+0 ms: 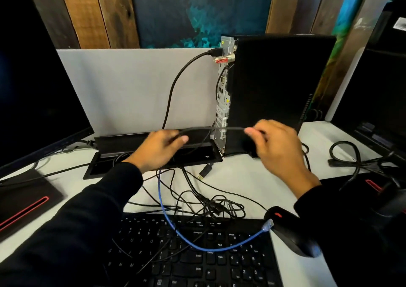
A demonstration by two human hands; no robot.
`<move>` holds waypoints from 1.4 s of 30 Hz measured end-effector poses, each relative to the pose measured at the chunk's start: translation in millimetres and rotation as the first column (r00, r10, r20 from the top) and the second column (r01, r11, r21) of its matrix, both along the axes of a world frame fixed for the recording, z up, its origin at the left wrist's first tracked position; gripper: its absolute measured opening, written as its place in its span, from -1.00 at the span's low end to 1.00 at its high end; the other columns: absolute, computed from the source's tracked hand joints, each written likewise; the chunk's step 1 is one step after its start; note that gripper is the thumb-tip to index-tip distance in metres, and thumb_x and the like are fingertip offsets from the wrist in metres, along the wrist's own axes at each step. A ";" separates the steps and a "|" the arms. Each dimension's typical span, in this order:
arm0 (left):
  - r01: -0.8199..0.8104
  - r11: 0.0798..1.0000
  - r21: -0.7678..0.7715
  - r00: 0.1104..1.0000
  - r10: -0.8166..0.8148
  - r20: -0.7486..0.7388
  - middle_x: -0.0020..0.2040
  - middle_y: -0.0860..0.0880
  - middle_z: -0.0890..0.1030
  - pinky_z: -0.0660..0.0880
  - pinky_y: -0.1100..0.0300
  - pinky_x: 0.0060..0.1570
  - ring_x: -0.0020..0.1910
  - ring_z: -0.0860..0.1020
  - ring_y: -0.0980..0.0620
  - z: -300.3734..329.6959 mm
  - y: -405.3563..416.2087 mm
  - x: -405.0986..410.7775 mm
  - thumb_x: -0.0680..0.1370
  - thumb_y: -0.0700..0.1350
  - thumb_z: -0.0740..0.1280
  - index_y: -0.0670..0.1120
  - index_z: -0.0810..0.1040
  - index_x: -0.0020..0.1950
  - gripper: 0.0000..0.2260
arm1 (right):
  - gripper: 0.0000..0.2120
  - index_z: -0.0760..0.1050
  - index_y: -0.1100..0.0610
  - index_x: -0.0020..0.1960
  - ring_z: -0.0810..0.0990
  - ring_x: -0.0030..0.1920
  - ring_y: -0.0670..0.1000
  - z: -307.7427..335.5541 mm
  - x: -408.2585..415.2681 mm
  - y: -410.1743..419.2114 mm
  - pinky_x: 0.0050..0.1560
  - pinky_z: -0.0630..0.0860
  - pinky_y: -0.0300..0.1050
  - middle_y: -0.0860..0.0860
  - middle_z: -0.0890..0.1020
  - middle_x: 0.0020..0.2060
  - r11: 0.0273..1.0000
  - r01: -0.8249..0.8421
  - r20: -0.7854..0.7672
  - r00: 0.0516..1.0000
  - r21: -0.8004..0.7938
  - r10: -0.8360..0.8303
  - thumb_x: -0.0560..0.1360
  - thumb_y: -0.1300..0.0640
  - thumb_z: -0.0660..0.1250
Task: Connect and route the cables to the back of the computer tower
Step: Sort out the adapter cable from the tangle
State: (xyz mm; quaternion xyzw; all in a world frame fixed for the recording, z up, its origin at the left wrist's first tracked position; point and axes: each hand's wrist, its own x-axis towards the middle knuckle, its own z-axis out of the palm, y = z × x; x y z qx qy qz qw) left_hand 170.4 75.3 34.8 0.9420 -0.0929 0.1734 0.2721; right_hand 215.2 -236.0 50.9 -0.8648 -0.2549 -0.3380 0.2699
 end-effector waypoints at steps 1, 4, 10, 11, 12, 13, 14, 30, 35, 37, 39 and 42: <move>-0.025 0.997 -0.070 0.999 0.021 -0.046 -0.41 0.09 0.52 0.37 0.28 -0.29 -0.39 0.47 0.18 -3.8 9.3 -1.3 0.66 0.11 0.27 -0.07 0.50 -0.25 -0.64 | -0.68 0.51 0.02 -0.16 0.50 -0.29 0.04 -1.8 3.3 -6.4 -0.28 0.49 0.02 -0.05 0.53 -0.31 0.997 0.056 -0.044 0.998 0.058 -0.053 0.66 -0.13 0.22; 0.004 0.974 -0.226 0.989 -0.038 -0.146 -0.30 0.11 0.63 0.47 0.15 -0.12 -0.28 0.57 0.13 -17.0 11.8 -2.8 0.66 0.10 0.28 -0.04 0.58 -0.16 -0.70 | -0.65 0.46 0.04 -0.15 0.51 -0.32 0.02 -9.7 4.7 -9.5 -0.36 0.51 0.02 -0.04 0.52 -0.34 0.978 0.191 -0.154 0.972 0.084 -0.176 0.67 -0.16 0.16; 0.061 0.864 -0.500 0.989 -0.118 -0.084 -0.16 -0.06 0.71 0.53 -0.12 0.24 -0.02 0.67 -0.09 -19.6 -8.3 -4.0 0.69 0.05 0.25 -0.07 0.62 -0.15 -0.68 | -0.64 0.37 0.10 -0.20 0.38 -0.45 -0.09 -9.1 0.1 -6.8 -0.45 0.31 -0.34 -0.04 0.41 -0.45 0.920 0.245 -0.254 0.952 0.304 -0.170 0.70 -0.06 0.18; 0.062 0.871 -0.487 0.987 -0.125 -0.099 -0.13 -0.04 0.71 0.51 -0.12 0.27 0.00 0.66 -0.05 -18.6 -12.8 -2.7 0.70 0.08 0.21 -0.09 0.61 -0.17 -0.62 | -0.63 0.35 0.12 -0.21 0.37 -0.46 -0.09 -8.0 -0.6 -6.6 -0.43 0.33 -0.36 -0.03 0.40 -0.46 0.903 0.254 -0.249 0.953 0.346 -0.173 0.70 -0.05 0.18; 0.055 0.891 -0.451 0.982 -0.130 -0.136 -0.08 0.00 0.73 0.49 -0.10 0.30 0.05 0.66 0.00 -18.1 -16.9 -1.7 0.71 0.13 0.16 -0.10 0.59 -0.19 -0.57 | -0.63 0.35 0.13 -0.22 0.36 -0.47 -0.08 -7.7 -1.1 -6.1 -0.43 0.33 -0.37 -0.02 0.39 -0.46 0.892 0.258 -0.241 0.954 0.371 -0.176 0.71 -0.04 0.19; 0.048 0.915 -0.400 0.975 -0.131 -0.181 -0.04 0.06 0.73 0.45 -0.06 0.34 0.11 0.64 0.06 -17.4 -19.8 -1.2 0.71 0.16 0.10 -0.08 0.56 -0.21 -0.53 | -0.63 0.35 0.12 -0.21 0.36 -0.47 -0.09 -7.2 -2.1 -4.3 -0.43 0.33 -0.37 -0.03 0.40 -0.46 0.890 0.253 -0.232 0.957 0.379 -0.174 0.71 -0.04 0.18; 0.044 0.936 -0.348 0.968 -0.125 -0.216 -0.03 0.10 0.74 0.42 -0.04 0.36 0.15 0.63 0.11 -15.6 -21.6 -1.2 0.72 0.17 0.05 -0.04 0.55 -0.23 -0.51 | -0.64 0.36 0.11 -0.20 0.37 -0.46 -0.10 -8.1 -2.6 -2.8 -0.45 0.33 -0.36 -0.04 0.40 -0.45 0.898 0.243 -0.223 0.960 0.368 -0.169 0.71 -0.04 0.18; 0.168 0.458 -0.873 0.945 -0.326 0.011 -0.15 -0.27 0.68 0.56 0.05 0.19 -0.02 0.68 -0.15 -0.8 -90.5 9.3 0.75 0.01 0.02 -0.18 0.44 -0.18 -0.57 | -0.76 0.62 0.02 0.16 0.66 0.05 0.21 -18.3 -36.1 74.6 -0.16 0.40 -0.03 0.09 0.65 0.04 0.767 -0.057 -0.351 0.909 -0.639 -0.225 0.68 0.01 0.19; 0.207 0.883 -0.421 0.971 -0.239 -0.023 0.00 -0.02 0.68 0.56 0.04 0.12 0.02 0.64 0.04 -28.5 -80.3 1.1 0.74 0.06 0.04 -0.08 0.58 0.16 -0.64 | -0.80 0.57 -0.01 0.21 0.64 -0.05 0.21 -7.5 -38.5 73.9 -0.21 0.48 -0.02 0.08 0.61 0.03 0.782 -0.210 -0.349 0.937 -0.587 -0.010 0.64 0.11 0.25; 0.214 0.906 -0.364 0.975 -0.221 0.024 -0.09 -0.04 0.65 0.56 0.01 0.00 -0.07 0.62 -0.01 -28.8 -77.5 0.4 0.74 0.07 0.02 -0.09 0.57 0.11 -0.62 | -0.80 0.60 0.01 0.17 0.64 -0.05 0.19 -5.1 -38.0 74.6 -0.15 0.58 0.03 0.07 0.63 0.01 0.813 -0.250 -0.348 0.935 -0.526 0.063 0.65 0.08 0.23; 0.231 0.911 -0.342 0.972 -0.228 0.050 -0.19 -0.05 0.62 0.56 0.06 -0.14 -0.19 0.60 0.00 -22.9 -78.2 1.7 0.74 0.09 -0.01 -0.12 0.55 0.04 -0.57 | -0.81 0.63 -0.03 0.14 0.65 -0.03 0.17 -4.4 -38.0 73.6 -0.07 0.62 0.06 0.03 0.66 0.01 0.858 -0.251 -0.310 0.944 -0.448 0.114 0.63 0.01 0.27; 0.217 0.944 -0.247 0.976 -0.209 0.055 -0.33 0.07 0.54 0.44 0.24 -0.26 -0.33 0.54 0.09 -23.9 -71.9 1.8 0.74 0.11 -0.02 0.00 0.49 -0.07 -0.61 | -0.81 0.50 -0.07 0.08 0.65 -0.11 0.15 -3.0 -32.5 65.8 -0.13 0.61 0.08 -0.04 0.67 -0.13 0.934 -0.190 -0.181 0.974 -0.301 0.140 0.53 -0.09 0.43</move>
